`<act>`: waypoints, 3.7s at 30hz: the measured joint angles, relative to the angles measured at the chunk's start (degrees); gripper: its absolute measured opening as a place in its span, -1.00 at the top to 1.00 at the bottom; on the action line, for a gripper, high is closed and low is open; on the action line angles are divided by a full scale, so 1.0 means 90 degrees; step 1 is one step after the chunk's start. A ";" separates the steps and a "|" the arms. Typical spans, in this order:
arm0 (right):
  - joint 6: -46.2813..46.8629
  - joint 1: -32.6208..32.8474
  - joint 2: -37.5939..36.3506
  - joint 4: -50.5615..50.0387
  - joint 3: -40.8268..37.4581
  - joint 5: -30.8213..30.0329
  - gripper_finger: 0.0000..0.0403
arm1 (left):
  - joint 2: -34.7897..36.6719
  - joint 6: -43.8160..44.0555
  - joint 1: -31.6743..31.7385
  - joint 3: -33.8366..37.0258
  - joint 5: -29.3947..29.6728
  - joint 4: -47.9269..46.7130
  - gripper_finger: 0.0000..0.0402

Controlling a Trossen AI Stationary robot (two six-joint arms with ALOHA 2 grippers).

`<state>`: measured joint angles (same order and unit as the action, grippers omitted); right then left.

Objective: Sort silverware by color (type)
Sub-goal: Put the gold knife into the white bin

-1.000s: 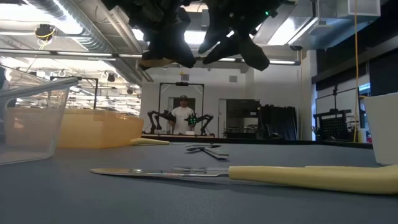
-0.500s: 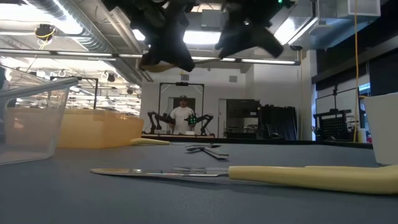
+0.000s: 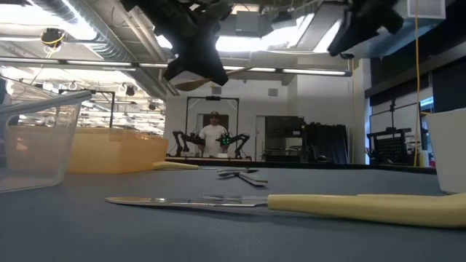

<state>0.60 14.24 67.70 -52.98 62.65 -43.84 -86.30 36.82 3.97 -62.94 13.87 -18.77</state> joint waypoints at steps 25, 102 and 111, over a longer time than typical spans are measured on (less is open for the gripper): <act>0.0707 -0.0967 -0.0797 0.7821 -0.2829 0.3621 0.44 | 0.0000 -0.2799 -0.0846 0.0000 0.0194 0.2773 0.93; 0.0099 -0.1545 0.0413 1.1087 -0.2827 0.6091 0.97 | 0.0000 -0.3471 -0.1248 0.0000 0.0240 0.2854 0.86; 0.0116 -0.1545 0.0411 1.1049 -0.2827 0.5962 0.98 | 0.0000 -0.3431 -0.1247 0.0000 0.0338 0.2856 0.55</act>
<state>1.65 0.34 71.40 46.46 37.21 9.82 -86.30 5.93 -7.26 -62.94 16.92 6.94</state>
